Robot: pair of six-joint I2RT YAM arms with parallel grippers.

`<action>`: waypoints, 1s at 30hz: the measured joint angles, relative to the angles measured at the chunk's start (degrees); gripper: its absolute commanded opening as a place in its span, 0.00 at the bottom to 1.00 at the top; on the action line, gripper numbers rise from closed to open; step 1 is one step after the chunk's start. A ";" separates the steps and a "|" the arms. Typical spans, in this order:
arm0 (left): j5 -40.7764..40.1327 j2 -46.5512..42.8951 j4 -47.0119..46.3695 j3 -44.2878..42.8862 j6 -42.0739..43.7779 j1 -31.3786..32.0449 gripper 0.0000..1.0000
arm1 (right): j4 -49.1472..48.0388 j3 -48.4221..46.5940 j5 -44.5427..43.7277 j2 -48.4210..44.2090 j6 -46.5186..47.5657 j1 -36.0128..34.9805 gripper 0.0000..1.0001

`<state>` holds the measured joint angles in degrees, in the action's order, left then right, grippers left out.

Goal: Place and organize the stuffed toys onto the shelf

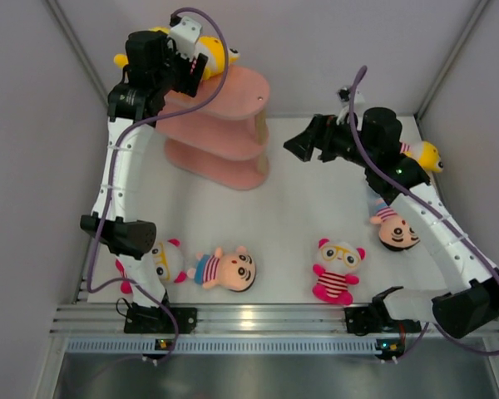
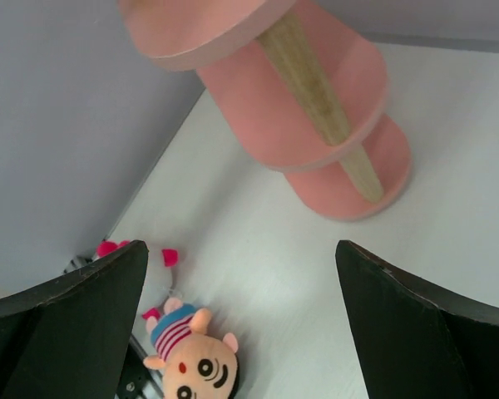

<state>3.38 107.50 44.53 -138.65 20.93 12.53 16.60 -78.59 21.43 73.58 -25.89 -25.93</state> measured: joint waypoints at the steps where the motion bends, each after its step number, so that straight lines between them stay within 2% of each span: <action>1: 0.02 -0.15 0.00 0.00 -0.04 0.00 0.77 | 0.70 0.74 -0.63 -1.11 0.33 0.92 0.97; 6: 0.24 -1.92 0.02 0.00 -0.44 0.00 0.91 | 4.48 4.57 -6.16 -7.19 2.56 11.43 0.99; 10: 1.33 -5.14 0.00 0.15 -1.31 0.00 0.93 | 4.96 6.34 -11.39 -6.56 4.37 22.51 1.00; 13: 2.23 -8.76 -0.46 1.73 -1.86 0.00 0.93 | 3.98 5.99 -12.92 -0.85 4.35 31.80 0.99; 19: 3.67 -20.92 -1.09 11.87 -2.12 0.00 0.94 | 4.00 -1.81 -15.32 21.53 2.78 48.15 0.95; 24: 4.28 -30.08 -0.87 21.46 -1.11 0.00 0.94 | 4.42 -7.02 -19.37 31.87 3.06 52.46 0.94; 30: 4.44 -32.57 3.65 22.62 0.04 0.00 0.93 | 3.82 -18.45 -22.75 41.07 6.43 52.06 0.95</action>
<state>7.81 74.94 48.18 -116.03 20.97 12.53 20.43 -97.03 -1.32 114.65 -19.46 26.13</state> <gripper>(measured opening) 0.939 0.947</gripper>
